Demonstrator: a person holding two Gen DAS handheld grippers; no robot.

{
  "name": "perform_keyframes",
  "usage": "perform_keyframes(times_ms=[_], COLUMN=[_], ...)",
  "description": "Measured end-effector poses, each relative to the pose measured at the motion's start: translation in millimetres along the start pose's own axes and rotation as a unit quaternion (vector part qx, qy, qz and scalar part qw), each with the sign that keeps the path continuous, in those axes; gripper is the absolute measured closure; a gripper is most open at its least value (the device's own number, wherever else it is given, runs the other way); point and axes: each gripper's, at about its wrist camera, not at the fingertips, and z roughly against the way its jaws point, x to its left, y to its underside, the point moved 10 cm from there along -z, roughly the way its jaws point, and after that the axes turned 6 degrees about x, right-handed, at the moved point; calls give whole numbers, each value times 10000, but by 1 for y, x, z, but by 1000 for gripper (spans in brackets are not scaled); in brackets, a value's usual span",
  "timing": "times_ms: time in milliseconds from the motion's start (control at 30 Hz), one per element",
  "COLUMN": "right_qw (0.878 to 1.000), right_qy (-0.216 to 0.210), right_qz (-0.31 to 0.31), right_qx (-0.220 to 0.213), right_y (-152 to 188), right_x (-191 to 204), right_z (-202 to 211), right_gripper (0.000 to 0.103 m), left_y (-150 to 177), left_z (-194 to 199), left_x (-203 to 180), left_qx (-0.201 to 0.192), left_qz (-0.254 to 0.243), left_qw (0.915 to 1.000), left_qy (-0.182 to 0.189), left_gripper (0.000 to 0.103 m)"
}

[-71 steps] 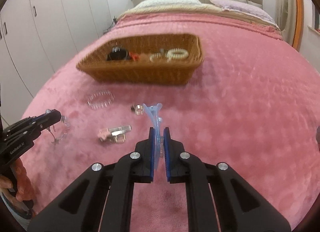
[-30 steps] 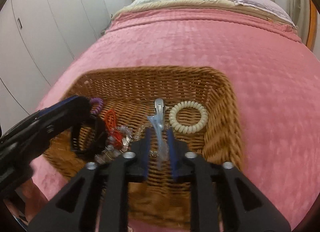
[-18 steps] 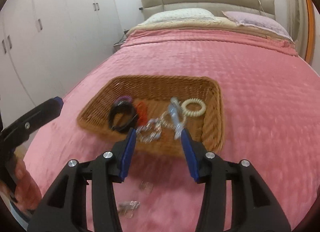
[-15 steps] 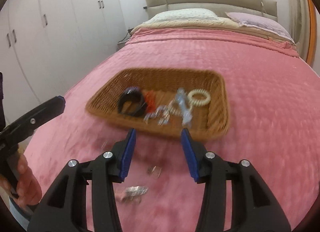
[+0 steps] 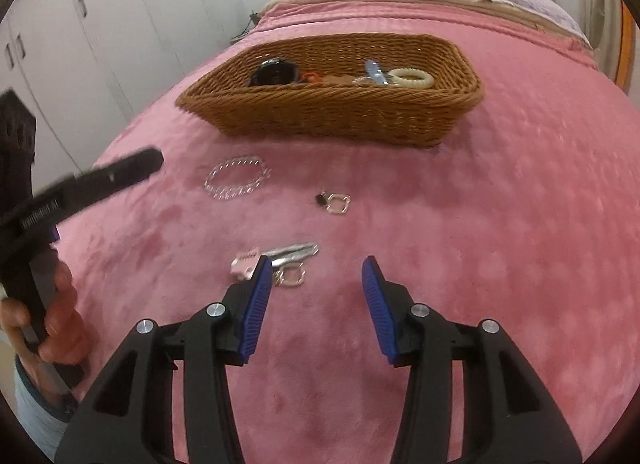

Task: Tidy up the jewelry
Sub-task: 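Grasp the clear crystal bracelet with the left tool while the right grasps the ring keychain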

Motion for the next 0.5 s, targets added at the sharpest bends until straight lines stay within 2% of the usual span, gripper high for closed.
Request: perform_keyframes(times_ms=[33,133,233,367,500], right_qw=[10000,9999,9993,9992,9991], right_qy=[3,-62,-349,-297,-342], right_qz=[-31,-127,-51,230,66], right_qx=[-10,50,106,96,236], right_y=[-3,-13,-6,6,5], right_x=[-2,-5,8,26,22], right_z=[-1,-7,-6,-4,-15], right_gripper=[67,70,70,70,70], left_y=[-1,-1,4,6,7], left_z=[-4,-14,-22,-22,-23], left_x=[1,6,13,10,9], left_qx=[52,136,218,171,164], left_qz=[12,67,106,28,25], left_qw=[10000,9999,9996,9997,9996], left_qy=[-27,-58,-133,-169,-213], left_gripper=[50,50,50,50,50])
